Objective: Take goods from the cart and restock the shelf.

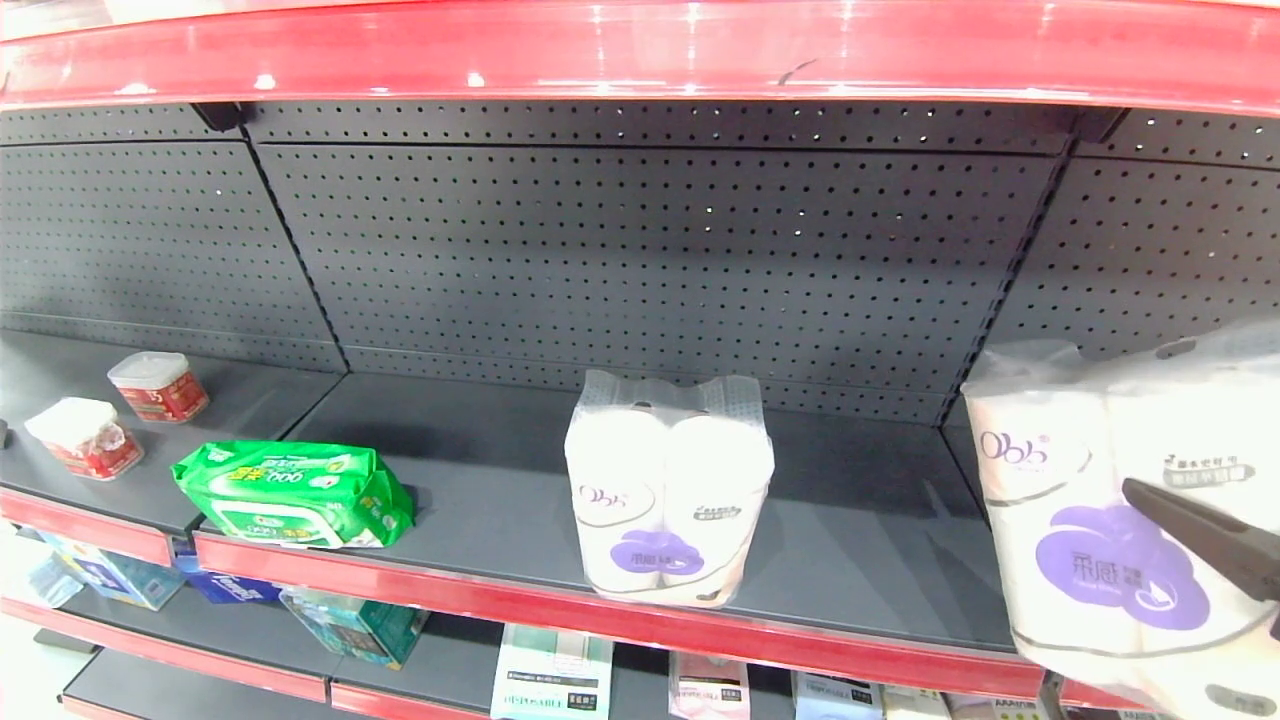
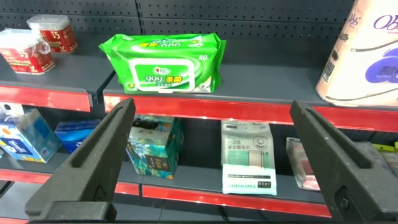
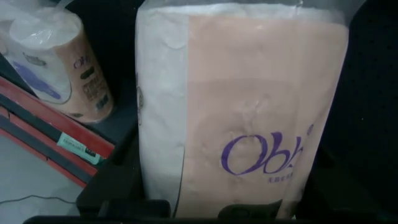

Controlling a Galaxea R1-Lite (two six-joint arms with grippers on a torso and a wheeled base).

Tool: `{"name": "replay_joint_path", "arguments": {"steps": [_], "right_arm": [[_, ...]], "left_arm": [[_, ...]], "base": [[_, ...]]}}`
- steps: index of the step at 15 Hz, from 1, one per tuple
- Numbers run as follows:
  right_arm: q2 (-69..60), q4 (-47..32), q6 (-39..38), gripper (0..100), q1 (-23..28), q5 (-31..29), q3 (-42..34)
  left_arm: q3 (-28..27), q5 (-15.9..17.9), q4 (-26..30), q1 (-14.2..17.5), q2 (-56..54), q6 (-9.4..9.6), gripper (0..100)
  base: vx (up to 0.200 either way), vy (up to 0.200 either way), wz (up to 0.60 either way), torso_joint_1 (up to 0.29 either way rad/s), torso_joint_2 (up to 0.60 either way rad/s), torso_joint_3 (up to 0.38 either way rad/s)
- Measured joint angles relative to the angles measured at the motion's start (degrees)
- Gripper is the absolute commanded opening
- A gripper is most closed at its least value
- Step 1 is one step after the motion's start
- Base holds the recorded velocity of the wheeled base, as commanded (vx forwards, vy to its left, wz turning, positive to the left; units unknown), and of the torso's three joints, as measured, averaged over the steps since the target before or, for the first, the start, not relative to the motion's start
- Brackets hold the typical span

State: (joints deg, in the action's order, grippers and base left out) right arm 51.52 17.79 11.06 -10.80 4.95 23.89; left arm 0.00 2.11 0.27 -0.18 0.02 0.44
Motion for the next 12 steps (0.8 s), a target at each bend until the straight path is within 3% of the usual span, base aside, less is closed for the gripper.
{"name": "replay_joint_path", "arguments": {"steps": [6, 12], "right_arm": [[14.4, 10.7, -1.8, 0, 0.0, 1.9, 3.5], [28.3, 20.6, -2.4, 0, -0.1, 7.6, 8.5]], "left_arm": [[0.0, 0.0, 0.0, 0.0, 0.0, 0.0, 100], [0.0, 0.0, 0.0, 0.0, 0.0, 0.0, 100]], "base": [[0.0, 0.0, 0.0, 0.0, 0.0, 0.0], [0.0, 0.0, 0.0, 0.0, 0.0, 0.0]]}}
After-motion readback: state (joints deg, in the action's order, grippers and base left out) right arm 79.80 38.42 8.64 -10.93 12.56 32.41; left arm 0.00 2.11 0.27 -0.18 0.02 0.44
